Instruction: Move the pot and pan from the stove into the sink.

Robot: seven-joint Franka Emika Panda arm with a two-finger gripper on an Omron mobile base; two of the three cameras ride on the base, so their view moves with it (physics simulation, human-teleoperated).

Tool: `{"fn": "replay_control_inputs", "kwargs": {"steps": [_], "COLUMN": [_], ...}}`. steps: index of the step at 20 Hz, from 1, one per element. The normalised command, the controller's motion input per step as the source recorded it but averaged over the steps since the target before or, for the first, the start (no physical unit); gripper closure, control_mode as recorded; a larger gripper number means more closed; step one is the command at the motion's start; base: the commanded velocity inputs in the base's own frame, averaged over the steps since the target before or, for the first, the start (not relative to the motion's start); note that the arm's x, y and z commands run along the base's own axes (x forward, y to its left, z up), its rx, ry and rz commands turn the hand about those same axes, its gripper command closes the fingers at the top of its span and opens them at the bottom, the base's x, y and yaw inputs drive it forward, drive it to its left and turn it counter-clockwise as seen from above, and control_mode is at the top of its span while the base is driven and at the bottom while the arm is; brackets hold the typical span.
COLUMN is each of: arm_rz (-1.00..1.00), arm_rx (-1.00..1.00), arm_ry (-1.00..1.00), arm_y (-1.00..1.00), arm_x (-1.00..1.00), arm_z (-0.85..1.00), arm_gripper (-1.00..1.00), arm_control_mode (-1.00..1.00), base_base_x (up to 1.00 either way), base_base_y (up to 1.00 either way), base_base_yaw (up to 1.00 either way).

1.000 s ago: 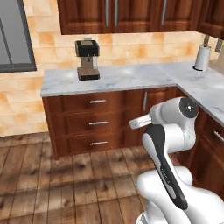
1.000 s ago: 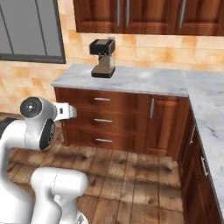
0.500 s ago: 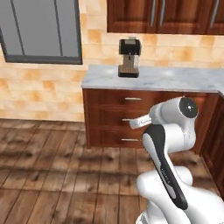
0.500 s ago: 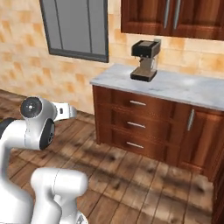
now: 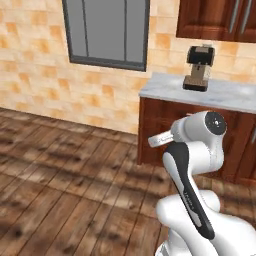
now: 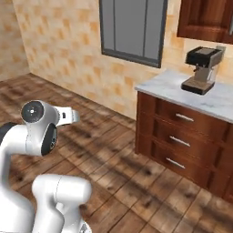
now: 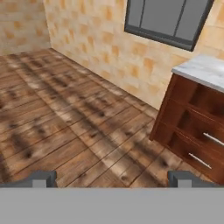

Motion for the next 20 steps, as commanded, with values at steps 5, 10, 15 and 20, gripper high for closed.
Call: {"fn": "replay_control_inputs", "kwargs": {"steps": [5, 10, 15, 20], "arm_rz": [0.00, 0.00, 0.00, 0.00], "arm_rx": [0.00, 0.00, 0.00, 0.00], "arm_ry": [0.00, 0.00, 0.00, 0.00], "arm_y": [0.00, 0.00, 0.00, 0.00], "arm_x": [0.00, 0.00, 0.00, 0.00], "arm_z": [0.00, 0.00, 0.00, 0.00], "arm_gripper": [-1.00, -1.00, -1.00, -1.00], "arm_control_mode": [1.00, 1.00, 1.00, 1.00], "base_base_x": [-0.14, -0.14, -0.13, -0.13], "base_base_y": [-0.03, -0.04, -0.05, -0.07], "base_base_yaw": [0.48, 0.48, 0.48, 0.48]}}
